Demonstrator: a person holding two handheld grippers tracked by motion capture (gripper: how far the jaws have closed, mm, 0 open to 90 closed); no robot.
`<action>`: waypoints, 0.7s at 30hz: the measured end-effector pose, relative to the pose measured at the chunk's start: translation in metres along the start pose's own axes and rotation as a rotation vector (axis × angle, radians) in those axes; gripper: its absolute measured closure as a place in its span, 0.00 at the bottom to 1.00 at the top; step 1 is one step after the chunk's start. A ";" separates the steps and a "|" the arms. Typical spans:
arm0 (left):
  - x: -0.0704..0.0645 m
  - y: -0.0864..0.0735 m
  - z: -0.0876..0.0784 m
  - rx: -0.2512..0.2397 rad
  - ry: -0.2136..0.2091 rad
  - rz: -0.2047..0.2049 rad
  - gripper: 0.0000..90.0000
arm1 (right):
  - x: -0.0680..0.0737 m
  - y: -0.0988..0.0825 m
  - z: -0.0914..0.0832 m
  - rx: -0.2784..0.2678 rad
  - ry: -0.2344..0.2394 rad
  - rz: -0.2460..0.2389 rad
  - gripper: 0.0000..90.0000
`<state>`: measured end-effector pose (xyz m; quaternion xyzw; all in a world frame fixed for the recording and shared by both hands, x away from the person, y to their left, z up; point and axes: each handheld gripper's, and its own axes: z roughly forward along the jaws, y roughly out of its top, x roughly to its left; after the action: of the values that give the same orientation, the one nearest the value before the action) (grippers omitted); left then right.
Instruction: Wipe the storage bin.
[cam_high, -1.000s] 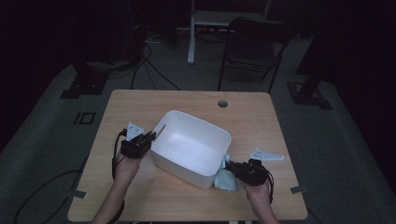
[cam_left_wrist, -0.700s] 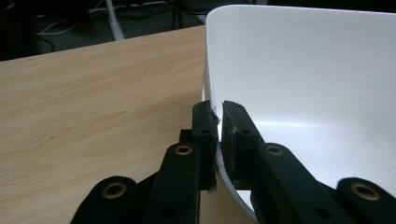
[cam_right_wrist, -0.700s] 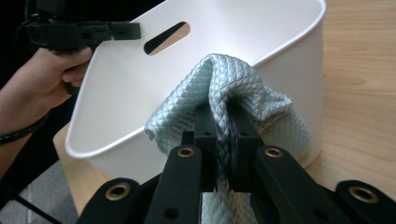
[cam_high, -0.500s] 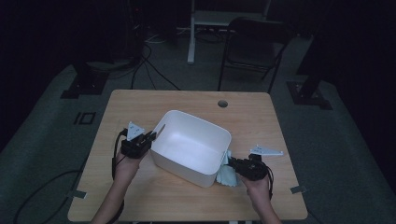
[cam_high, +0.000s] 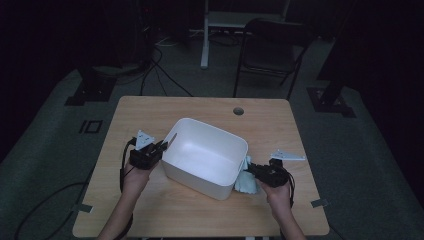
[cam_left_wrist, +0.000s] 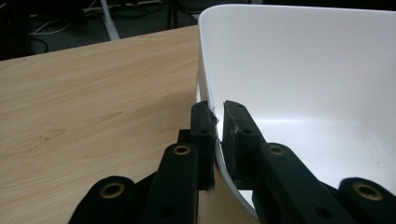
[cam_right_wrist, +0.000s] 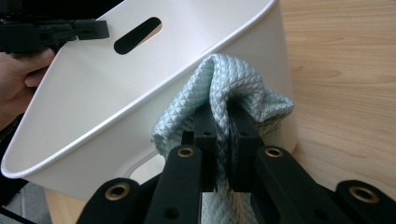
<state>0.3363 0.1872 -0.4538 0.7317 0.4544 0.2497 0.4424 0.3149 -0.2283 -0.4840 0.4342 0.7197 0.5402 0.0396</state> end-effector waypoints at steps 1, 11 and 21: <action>0.000 0.000 0.000 0.000 0.000 0.000 0.92 | 0.000 0.000 0.000 0.000 0.000 0.000 0.94; 0.001 0.000 0.000 0.001 -0.024 0.009 0.92 | -0.015 0.019 0.001 -0.047 -0.050 0.009 0.94; 0.001 0.000 0.000 -0.004 -0.014 -0.004 0.92 | -0.022 0.015 0.003 -0.035 -0.027 0.024 0.94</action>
<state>0.3371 0.1880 -0.4543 0.7316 0.4525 0.2444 0.4475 0.3383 -0.2404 -0.4820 0.4495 0.7041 0.5474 0.0505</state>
